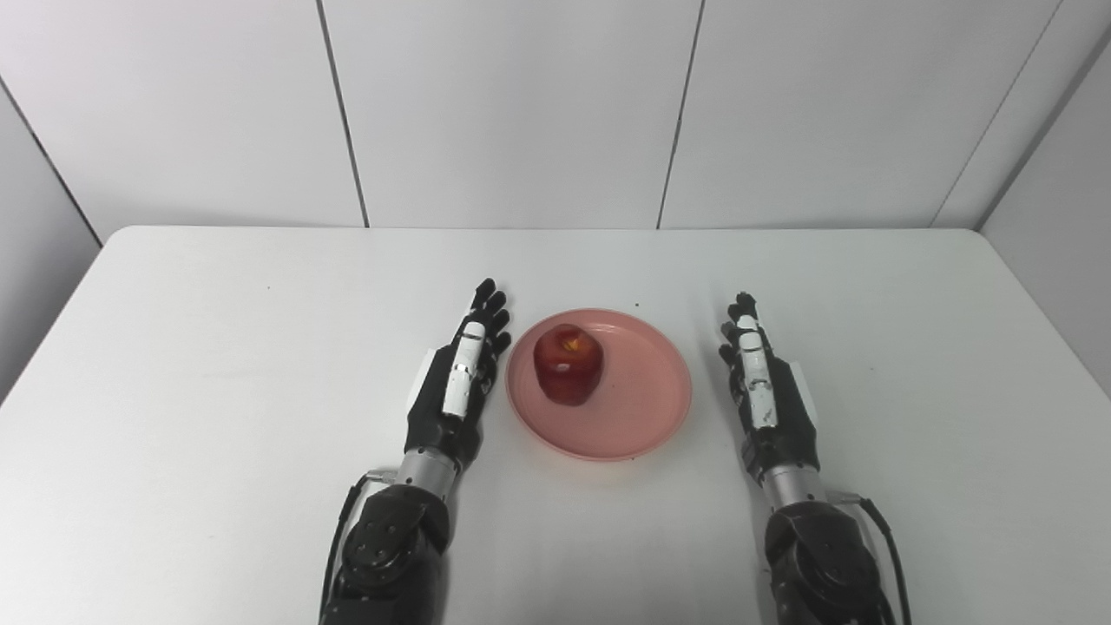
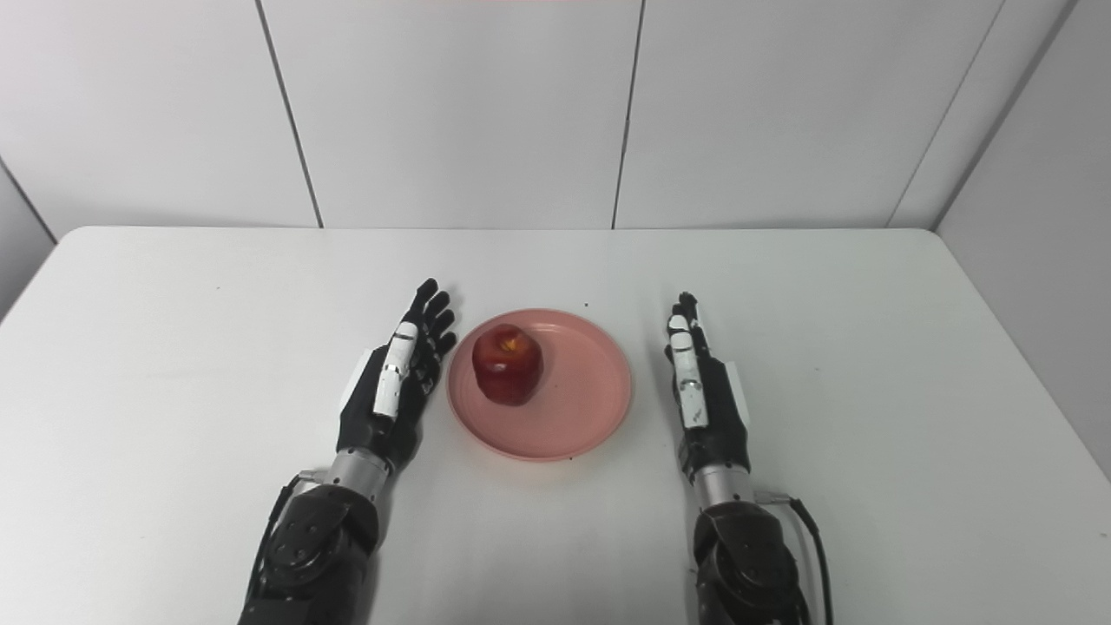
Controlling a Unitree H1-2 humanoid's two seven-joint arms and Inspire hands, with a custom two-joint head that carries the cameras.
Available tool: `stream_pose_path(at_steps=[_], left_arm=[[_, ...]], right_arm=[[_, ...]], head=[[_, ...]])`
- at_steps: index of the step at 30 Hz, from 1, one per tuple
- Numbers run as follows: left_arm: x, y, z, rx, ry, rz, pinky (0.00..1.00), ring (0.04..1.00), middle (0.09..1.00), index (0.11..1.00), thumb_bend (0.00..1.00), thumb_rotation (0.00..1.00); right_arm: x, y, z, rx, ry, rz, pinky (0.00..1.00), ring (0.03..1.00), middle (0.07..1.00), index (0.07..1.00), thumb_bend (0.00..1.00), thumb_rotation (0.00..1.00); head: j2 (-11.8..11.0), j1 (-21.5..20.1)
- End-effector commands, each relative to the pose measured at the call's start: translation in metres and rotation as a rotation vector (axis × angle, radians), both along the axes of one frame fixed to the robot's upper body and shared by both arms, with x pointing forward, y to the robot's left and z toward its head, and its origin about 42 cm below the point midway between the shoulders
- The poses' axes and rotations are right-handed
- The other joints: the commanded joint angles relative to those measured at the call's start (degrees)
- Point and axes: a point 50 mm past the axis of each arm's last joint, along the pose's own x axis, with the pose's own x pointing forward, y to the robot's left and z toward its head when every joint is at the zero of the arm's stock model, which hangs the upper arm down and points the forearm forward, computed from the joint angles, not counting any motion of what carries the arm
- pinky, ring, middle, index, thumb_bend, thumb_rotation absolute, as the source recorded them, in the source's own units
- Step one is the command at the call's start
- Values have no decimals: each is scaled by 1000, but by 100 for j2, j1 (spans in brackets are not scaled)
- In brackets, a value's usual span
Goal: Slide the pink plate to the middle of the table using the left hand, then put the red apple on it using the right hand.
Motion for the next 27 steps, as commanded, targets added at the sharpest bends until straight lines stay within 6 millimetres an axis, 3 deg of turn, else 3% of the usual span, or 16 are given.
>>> stream_pose_path(at_steps=[1, 27], left_arm=[[-4, 9, -15, 0, 44, 5, 1000, 1000, 1000, 1000, 369, 1000], [-10, 17, -16, -13, 32, 34, 1000, 1000, 1000, 1000, 374, 1000]], right_arm=[[4, 7, 10, 19, -75, 32, 1000, 1000, 1000, 1000, 235, 1000], [0, 14, 12, 38, -106, 55, 1000, 1000, 1000, 1000, 231, 1000]], head=[[-8, 0], [68, 16]])
